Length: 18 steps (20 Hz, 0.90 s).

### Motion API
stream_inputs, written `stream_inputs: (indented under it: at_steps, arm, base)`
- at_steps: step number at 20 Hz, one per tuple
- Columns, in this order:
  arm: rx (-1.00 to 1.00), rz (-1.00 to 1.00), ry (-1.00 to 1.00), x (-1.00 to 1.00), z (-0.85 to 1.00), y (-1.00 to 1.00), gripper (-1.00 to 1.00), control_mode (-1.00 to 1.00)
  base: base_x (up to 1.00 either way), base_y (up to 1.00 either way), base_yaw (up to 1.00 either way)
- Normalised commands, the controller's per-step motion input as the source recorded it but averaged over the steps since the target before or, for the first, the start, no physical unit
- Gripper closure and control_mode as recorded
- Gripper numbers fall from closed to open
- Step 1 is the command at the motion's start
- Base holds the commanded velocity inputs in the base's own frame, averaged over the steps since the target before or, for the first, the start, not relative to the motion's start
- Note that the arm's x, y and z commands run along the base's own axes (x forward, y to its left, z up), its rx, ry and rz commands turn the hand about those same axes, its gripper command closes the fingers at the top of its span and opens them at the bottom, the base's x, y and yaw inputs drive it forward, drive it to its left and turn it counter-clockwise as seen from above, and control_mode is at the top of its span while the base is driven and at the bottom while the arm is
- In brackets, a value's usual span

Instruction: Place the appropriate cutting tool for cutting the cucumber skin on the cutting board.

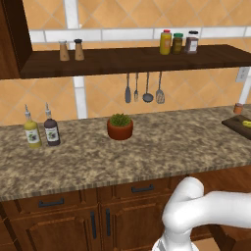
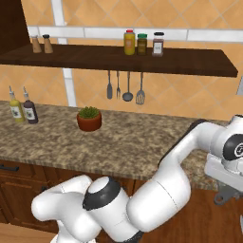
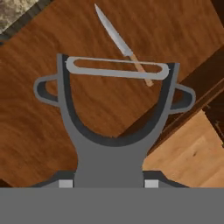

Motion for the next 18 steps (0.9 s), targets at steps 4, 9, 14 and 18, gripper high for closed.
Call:
stream_inputs:
  at_steps: [4, 9, 14, 18]
  arm:
    - [-0.04, 0.00, -0.02, 0.85, 0.33, 0.00, 1.00, -1.00]
    - [0.00, 0.00, -0.03, 0.97, 0.06, -0.01, 1.00, -1.00]
    - [0.00, 0.03, -0.15, 0.88, 0.00, -0.29, 1.00, -1.00]
    - [0.00, 0.02, -0.16, 0.62, 0.00, -0.40, 1.00, -1.00]
  base:
    - [0.00, 0.00, 0.00]
    - [0.00, 0.00, 0.00]
    - [0.00, 0.00, 0.00]
    - [0.00, 0.00, 0.00]
